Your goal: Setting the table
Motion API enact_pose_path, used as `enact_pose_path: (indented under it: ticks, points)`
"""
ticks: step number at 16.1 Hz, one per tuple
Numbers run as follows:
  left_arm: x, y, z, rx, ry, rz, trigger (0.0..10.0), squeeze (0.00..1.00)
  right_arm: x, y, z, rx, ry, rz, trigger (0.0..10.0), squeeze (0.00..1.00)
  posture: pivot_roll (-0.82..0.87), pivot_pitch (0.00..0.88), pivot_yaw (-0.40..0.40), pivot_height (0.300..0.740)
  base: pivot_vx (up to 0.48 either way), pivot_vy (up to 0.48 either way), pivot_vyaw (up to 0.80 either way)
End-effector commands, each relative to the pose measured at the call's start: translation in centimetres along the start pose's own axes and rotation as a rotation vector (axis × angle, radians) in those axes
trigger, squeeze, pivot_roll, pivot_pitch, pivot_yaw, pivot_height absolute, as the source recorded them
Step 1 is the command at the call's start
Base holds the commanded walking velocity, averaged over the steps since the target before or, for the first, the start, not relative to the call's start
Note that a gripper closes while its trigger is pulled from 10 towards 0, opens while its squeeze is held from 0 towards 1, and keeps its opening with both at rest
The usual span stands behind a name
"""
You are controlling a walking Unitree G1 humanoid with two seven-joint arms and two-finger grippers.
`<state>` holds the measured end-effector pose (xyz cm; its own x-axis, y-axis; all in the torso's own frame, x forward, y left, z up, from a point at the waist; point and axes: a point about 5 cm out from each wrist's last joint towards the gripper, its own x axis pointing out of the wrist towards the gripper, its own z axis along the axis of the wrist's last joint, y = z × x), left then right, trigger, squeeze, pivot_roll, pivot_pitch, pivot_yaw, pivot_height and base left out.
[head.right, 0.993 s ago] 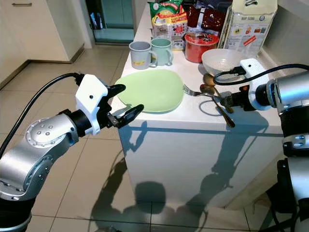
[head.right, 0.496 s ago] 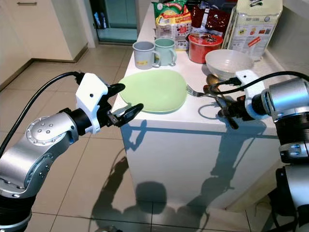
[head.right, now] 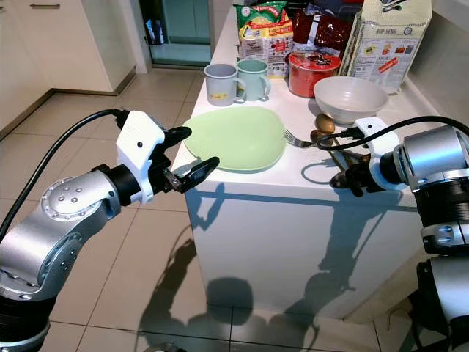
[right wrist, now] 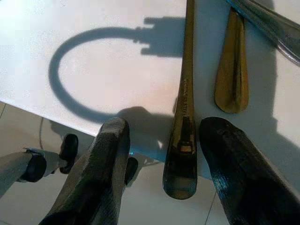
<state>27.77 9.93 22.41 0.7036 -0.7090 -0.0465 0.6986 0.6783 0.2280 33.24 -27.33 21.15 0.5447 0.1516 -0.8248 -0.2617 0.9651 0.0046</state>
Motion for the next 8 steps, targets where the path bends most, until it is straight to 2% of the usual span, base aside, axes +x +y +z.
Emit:
enact_pose_path:
  ticks: [1, 2, 3, 8]
  points:
    - [-0.02, 0.07, 0.40, 0.009, -0.014, -0.005, 10.0, 0.00, 0.43, -0.23, -0.76, 0.027, 0.028, -0.004, 3.6, 0.00, 0.04, 0.000, 0.026, 0.740, 0.000, 0.000, 0.00]
    - [-0.01, 0.02, 0.39, 0.008, -0.015, -0.006, 10.0, 0.00, 0.47, -0.30, -0.84, 0.029, 0.029, -0.007, 3.6, 0.00, 0.04, 0.000, 0.026, 0.740, 0.000, 0.000, 0.00]
    - [-0.01, -0.05, 0.38, 0.007, -0.014, -0.008, 10.0, 0.00, 0.58, -0.44, -1.02, 0.029, 0.033, -0.014, 0.2, 0.00, 0.03, 0.000, 0.028, 0.740, 0.000, 0.000, 0.00]
    - [0.03, -0.14, 0.43, 0.002, -0.018, -0.011, 10.0, 0.00, 0.72, -0.49, -1.23, 0.027, 0.037, -0.016, 0.0, 0.00, 0.03, 0.000, 0.030, 0.740, 0.000, 0.000, 0.00]
